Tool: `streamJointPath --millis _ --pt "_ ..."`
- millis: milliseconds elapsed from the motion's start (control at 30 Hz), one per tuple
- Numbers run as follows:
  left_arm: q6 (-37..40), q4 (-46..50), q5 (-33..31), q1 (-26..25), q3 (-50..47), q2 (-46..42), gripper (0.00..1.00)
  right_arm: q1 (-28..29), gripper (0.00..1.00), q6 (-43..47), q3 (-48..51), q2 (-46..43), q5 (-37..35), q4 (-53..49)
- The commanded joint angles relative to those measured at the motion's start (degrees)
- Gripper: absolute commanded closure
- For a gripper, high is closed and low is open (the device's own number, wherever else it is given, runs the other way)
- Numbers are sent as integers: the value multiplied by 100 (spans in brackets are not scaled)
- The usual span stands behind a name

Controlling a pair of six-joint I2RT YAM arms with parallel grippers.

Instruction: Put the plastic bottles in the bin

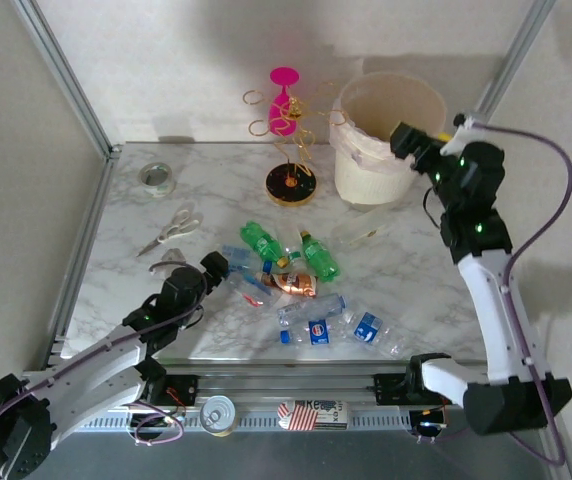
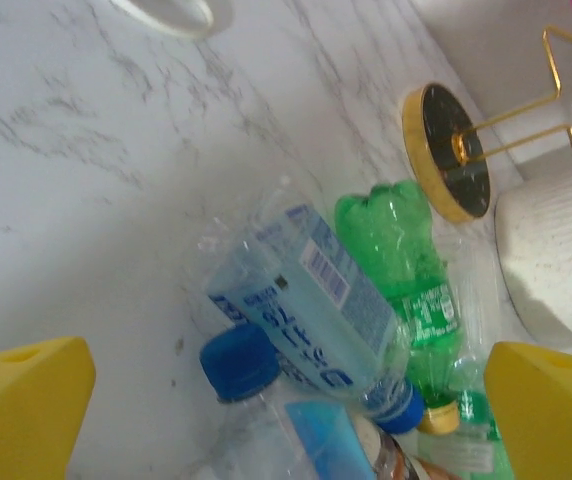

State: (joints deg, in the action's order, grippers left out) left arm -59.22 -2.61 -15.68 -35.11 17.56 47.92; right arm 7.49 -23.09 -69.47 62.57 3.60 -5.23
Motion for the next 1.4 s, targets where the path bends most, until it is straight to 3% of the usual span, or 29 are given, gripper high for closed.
streamJointPath --millis 0,233,500,1133,1367 --pt "-536 533 -553 -399 297 156 0 1 1 -612 1146 -547 476 605" --pt "-1399 709 -733 -1071 384 711 0 87 1 -1456 3399 -1708 912 1707" --pt "-1707 762 -752 -1424 871 1629 0 144 1 -1769 4614 -2265 1134 2040" --pt "-2509 1257 -628 -1463 1571 3114 1 478 1 -2009 5405 -2246 1023 2445" --pt "-2525 1298 -769 -1446 1434 3212 9 486 1 -2029 5436 -2244 959 2494"
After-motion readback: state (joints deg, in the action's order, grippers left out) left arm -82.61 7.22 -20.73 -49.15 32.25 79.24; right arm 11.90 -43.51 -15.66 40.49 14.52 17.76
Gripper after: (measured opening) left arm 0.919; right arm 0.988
